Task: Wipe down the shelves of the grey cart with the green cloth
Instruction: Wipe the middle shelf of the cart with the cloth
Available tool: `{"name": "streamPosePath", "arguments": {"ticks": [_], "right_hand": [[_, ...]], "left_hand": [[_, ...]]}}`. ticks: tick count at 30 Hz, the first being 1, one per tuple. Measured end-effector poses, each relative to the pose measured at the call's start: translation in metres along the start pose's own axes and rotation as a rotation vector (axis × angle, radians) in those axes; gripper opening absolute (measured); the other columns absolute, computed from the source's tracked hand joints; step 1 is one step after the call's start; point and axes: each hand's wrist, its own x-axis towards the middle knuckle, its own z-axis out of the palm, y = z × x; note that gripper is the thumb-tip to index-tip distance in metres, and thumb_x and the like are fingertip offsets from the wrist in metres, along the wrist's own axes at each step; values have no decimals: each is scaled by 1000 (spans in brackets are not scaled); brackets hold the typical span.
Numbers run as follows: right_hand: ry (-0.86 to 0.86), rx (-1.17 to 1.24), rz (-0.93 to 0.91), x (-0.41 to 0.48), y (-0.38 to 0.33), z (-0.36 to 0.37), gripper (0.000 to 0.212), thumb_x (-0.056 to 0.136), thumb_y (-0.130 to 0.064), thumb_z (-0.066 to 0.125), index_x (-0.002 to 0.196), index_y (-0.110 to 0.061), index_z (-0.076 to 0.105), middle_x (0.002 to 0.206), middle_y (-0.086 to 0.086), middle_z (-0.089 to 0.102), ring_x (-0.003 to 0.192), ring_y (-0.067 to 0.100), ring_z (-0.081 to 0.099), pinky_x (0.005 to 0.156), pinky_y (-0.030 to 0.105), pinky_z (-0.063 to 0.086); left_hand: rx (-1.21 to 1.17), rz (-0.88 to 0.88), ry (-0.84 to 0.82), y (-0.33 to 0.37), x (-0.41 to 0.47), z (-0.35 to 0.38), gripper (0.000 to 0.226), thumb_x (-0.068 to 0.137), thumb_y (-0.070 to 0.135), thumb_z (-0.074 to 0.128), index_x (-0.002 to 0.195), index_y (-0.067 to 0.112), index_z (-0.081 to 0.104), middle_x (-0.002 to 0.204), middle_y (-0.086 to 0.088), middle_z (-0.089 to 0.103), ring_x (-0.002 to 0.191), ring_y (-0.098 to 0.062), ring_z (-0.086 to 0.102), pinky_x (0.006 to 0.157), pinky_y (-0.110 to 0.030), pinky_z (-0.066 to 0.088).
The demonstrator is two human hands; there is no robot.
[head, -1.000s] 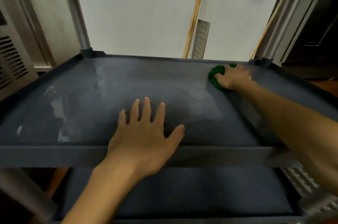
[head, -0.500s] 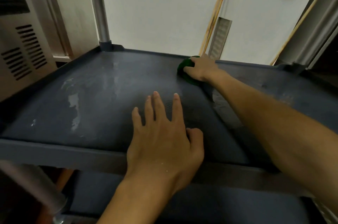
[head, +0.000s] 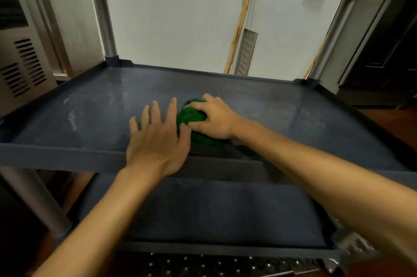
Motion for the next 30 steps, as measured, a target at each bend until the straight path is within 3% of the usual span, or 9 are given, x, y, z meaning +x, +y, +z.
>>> {"name": "streamPosePath", "arguments": {"ticks": [6, 14, 17, 20, 24, 27, 30], "right_hand": [[-23, 161, -101, -69, -4, -13, 46, 86, -33, 70, 131, -29, 61, 106, 11, 54, 104, 28, 50, 99, 40, 40], [44, 226, 78, -145, 70, -44, 51, 81, -16, 76, 129, -28, 63, 105, 6, 55, 102, 22, 56, 99, 29, 42], [90, 164, 244, -179, 116, -60, 53, 82, -20, 76, 131, -32, 59, 106, 9, 53, 102, 24, 57, 100, 32, 42], [140, 62, 406, -205, 163, -74, 50, 85, -24, 74, 133, -25, 60, 110, 9, 55, 113, 30, 53, 105, 38, 40], [215, -65, 535, -201, 203, -75, 44, 89, -36, 65, 131, -24, 59, 99, 0, 47, 116, 37, 49, 106, 45, 37], [177, -152, 708, -168, 222, -74, 55, 93, -51, 54, 141, -26, 47, 127, 21, 47, 126, 43, 40, 110, 49, 32], [150, -179, 797, -134, 230, -68, 60, 94, -58, 46, 144, -26, 42, 141, 24, 40, 131, 46, 34, 109, 53, 33]], "left_hand": [[13, -24, -16, -4, 0, -3, 75, 93, 66, 4, 161, 34, 7, 170, -12, 10, 156, -32, 5, 123, -58, 7], [80, -66, -65, -8, 3, -2, 71, 98, 66, 15, 161, 34, 11, 171, -8, 7, 157, -34, -2, 124, -58, 5], [96, -64, -90, -9, 4, -3, 72, 97, 68, 12, 161, 35, 9, 171, -6, 4, 157, -33, -4, 124, -58, 5], [107, -67, -118, -9, 5, -2, 75, 95, 69, 9, 162, 35, 7, 171, -3, 1, 157, -32, -5, 124, -57, 6], [119, -29, -145, -6, 5, 0, 77, 92, 70, 3, 162, 36, 4, 171, 0, -2, 157, -28, -8, 125, -53, 4], [137, 18, -152, -1, 2, -2, 84, 85, 70, -7, 161, 35, 2, 171, 1, -3, 157, -27, -8, 126, -52, 5], [154, 65, -174, 5, 0, -4, 101, 68, 71, -20, 161, 37, 0, 171, 3, -5, 157, -26, -10, 126, -50, 4]]}}
